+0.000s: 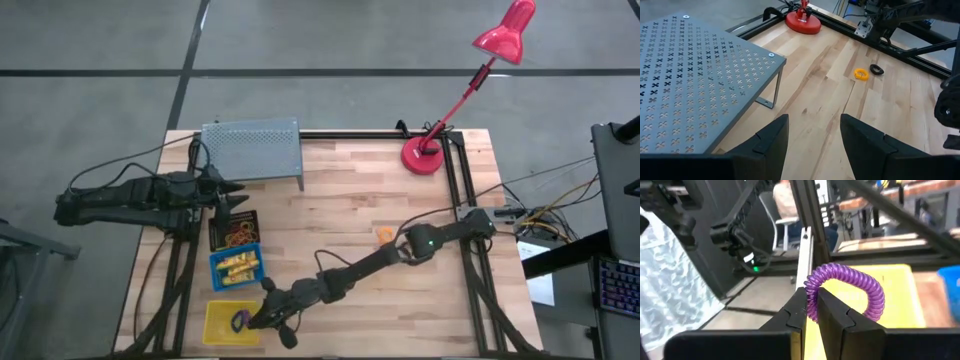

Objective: Pick & Place Office Desk Supplies
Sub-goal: Put the purple key chain in the yellow bin

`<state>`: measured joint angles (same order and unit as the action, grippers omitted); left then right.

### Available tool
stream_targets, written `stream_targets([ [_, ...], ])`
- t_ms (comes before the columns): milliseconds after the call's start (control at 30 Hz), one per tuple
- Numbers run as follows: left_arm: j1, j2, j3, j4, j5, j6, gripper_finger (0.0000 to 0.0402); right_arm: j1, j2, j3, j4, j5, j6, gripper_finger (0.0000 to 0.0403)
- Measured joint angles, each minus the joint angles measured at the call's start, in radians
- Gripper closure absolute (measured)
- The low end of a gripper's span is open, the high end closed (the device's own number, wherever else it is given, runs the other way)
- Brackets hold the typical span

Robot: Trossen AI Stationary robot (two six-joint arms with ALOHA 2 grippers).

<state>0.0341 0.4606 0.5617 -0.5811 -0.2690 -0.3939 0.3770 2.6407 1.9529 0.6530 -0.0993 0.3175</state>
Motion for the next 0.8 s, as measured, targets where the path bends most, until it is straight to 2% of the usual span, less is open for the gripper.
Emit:
stream_targets([
  [400,0.0,0.0,0.0,0.0,0.0,0.0,0.0218,-0.004,0.014,0.107,-0.338,-0.006,0.02,0.0374],
  [800,0.0,0.0,0.0,0.0,0.0,0.0,0.0219,-0.009,0.014,0.117,-0.366,-0.003,0.018,0.0374],
])
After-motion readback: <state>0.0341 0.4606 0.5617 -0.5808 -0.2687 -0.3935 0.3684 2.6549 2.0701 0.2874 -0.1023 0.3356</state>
